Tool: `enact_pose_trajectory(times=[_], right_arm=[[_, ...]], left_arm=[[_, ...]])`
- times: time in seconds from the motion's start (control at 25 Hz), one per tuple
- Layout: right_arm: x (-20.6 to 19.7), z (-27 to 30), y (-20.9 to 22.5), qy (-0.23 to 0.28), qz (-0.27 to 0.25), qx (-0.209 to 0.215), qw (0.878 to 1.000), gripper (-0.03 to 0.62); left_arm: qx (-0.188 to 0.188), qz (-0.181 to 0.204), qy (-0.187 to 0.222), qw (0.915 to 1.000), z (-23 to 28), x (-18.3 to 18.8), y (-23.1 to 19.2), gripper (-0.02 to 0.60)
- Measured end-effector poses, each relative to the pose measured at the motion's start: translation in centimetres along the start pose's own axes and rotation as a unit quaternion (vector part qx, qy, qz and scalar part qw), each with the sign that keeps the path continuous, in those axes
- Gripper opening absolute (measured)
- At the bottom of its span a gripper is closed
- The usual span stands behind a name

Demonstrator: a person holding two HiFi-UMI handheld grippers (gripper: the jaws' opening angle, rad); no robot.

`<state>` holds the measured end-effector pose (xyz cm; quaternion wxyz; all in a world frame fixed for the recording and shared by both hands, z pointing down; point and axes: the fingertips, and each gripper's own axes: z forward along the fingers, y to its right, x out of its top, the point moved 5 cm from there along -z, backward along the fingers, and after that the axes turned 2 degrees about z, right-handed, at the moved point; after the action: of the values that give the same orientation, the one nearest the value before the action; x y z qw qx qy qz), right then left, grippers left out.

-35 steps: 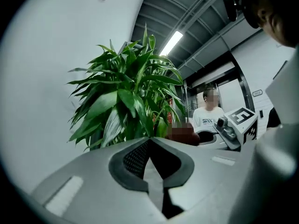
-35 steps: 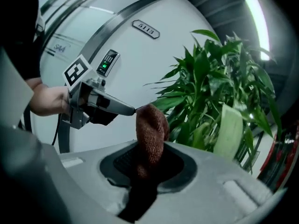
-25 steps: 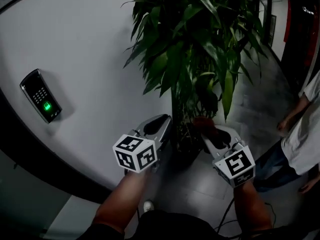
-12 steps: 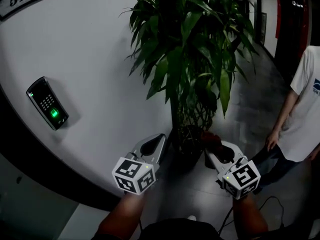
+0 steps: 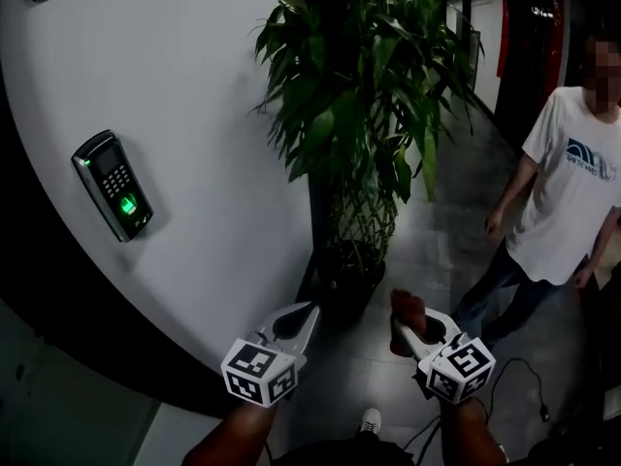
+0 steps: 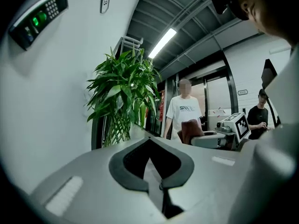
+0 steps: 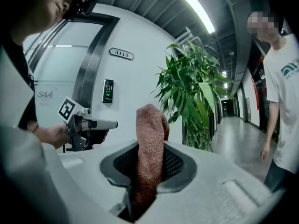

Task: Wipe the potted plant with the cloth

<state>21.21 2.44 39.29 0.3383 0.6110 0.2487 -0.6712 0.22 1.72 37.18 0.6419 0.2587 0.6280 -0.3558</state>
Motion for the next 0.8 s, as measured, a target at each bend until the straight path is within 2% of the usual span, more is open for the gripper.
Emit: enact_pose_trajectory(times=[0.12,0.24,0.44,0.6,0.8], right_arm=[[-0.6,-2.3,-2.7,-0.001,0.012,-0.028,1.0,0.072],[-1.1,-4.6,-4.9,0.002,0.027,-0.056,0.998,0.072],[-0.5,-6.3,-7.4,0.015,0.037,-0.077,0.996,0.072],[0.2,-7.1,-7.8,0.028,0.022,-0.092,0.995,0.072],[0.7,-7.8,-7.2,0.023,-0.017,-0.094,0.995,0.072]], left_arm=[[-0.01,-0.008,0.001,0.9999,-2.7,-0.5,0.1,0.017],[-0.039,-0.016,0.003,0.9991,-4.4,-0.9,1.1,0.017],[-0.074,-0.024,0.0,0.997,-5.1,-1.8,2.6,0.017],[-0.071,-0.024,0.001,0.9972,-5.9,-1.5,2.3,0.017],[-0.049,-0.014,0.012,0.9986,-6.4,-0.5,2.3,0.017]])
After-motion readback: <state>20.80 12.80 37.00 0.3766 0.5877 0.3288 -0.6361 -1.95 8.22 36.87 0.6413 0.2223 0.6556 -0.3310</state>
